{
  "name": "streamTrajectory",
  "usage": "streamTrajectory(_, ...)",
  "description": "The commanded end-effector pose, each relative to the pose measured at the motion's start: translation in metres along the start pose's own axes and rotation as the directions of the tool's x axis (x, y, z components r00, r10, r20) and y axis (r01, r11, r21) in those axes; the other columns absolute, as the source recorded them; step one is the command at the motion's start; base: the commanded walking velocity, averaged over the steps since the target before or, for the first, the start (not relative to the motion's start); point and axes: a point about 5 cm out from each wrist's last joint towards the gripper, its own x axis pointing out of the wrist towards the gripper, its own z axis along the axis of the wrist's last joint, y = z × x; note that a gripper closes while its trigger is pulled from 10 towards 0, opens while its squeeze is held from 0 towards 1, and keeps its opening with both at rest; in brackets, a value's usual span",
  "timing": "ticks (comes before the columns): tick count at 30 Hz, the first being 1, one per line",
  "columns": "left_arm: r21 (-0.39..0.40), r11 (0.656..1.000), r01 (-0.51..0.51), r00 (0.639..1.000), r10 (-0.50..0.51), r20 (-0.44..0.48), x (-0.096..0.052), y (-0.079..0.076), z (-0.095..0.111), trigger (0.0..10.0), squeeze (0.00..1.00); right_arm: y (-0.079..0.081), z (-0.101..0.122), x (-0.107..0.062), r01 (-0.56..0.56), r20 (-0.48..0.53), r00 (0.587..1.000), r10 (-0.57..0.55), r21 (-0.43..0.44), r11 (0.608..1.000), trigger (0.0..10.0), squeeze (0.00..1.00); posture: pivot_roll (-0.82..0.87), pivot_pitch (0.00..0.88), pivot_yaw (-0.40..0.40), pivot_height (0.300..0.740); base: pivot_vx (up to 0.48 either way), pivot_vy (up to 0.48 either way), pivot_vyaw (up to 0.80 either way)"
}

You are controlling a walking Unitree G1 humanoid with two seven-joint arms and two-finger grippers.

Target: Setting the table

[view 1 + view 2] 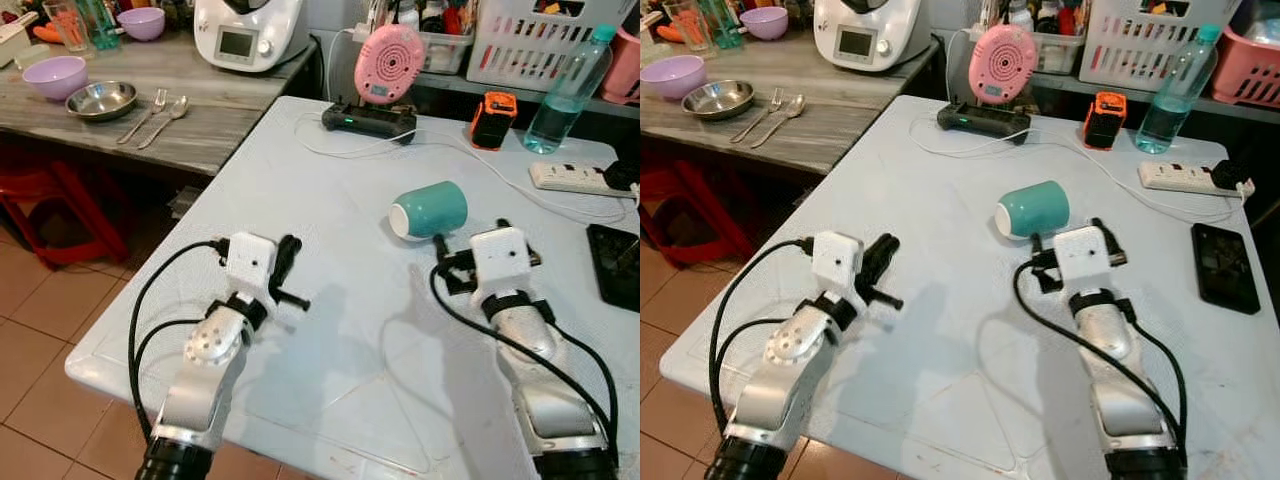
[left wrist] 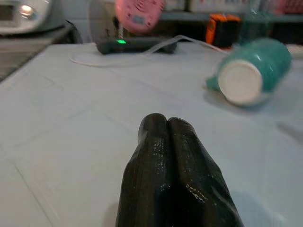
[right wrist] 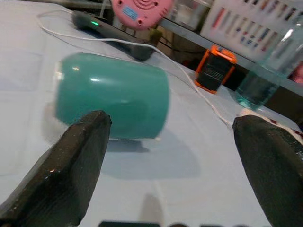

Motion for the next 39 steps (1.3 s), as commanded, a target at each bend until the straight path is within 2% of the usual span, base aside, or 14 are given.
streamTrajectory(1, 0.009, 0.999, 0.035, 0.999, -0.035, 0.021, -0.002, -0.004, 0.005, 10.0, 0.00, -0.006, 0.002, 0.004, 0.009, 0.014, 1.000, -0.009, 0.008, 1.000, 10.0, 0.00, -0.06, 0.091, 0.025, 0.740, 0.000, 0.000, 0.00)
streamTrajectory(9, 0.022, 0.996, 0.084, 0.996, -0.084, 0.002, -0.008, -0.010, 0.002, 10.0, 0.00, -0.018, 0.012, 0.020, -0.034, 0.070, 0.997, 0.031, 0.052, 0.998, 10.0, 0.00, -0.06, 0.110, 0.036, 0.740, 0.000, 0.000, 0.00)
streamTrajectory(12, 0.041, 0.993, 0.108, 0.994, -0.108, -0.006, -0.011, -0.012, 0.003, 10.0, 0.00, -0.023, 0.016, 0.034, -0.095, 0.085, 0.993, 0.088, 0.088, 0.992, 10.0, 0.00, -0.05, 0.124, 0.040, 0.740, 0.000, 0.000, 0.00)
streamTrajectory(15, 0.051, 0.992, 0.114, 0.993, -0.113, -0.016, -0.016, -0.012, 0.002, 10.0, 0.00, -0.024, 0.017, 0.044, -0.118, 0.075, 0.991, 0.109, 0.133, 0.984, 10.0, 0.00, -0.04, 0.143, 0.044, 0.740, 0.000, 0.000, 0.00)
streamTrajectory(23, 0.073, 0.991, 0.115, 0.993, -0.112, -0.046, -0.030, -0.009, 0.004, 10.0, 0.00, -0.024, 0.019, 0.064, -0.160, 0.069, 0.986, 0.150, 0.165, 0.973, 10.0, 0.00, 0.00, 0.182, 0.058, 0.740, 0.000, 0.000, 0.00)
streamTrajectory(39, 0.083, 0.990, 0.115, 0.992, -0.110, -0.060, -0.034, -0.009, 0.008, 10.0, 0.00, -0.031, 0.014, 0.078, -0.163, 0.043, 0.987, 0.158, 0.204, 0.965, 10.0, 0.00, 0.01, 0.199, 0.061, 0.740, 0.000, 0.000, 0.00)
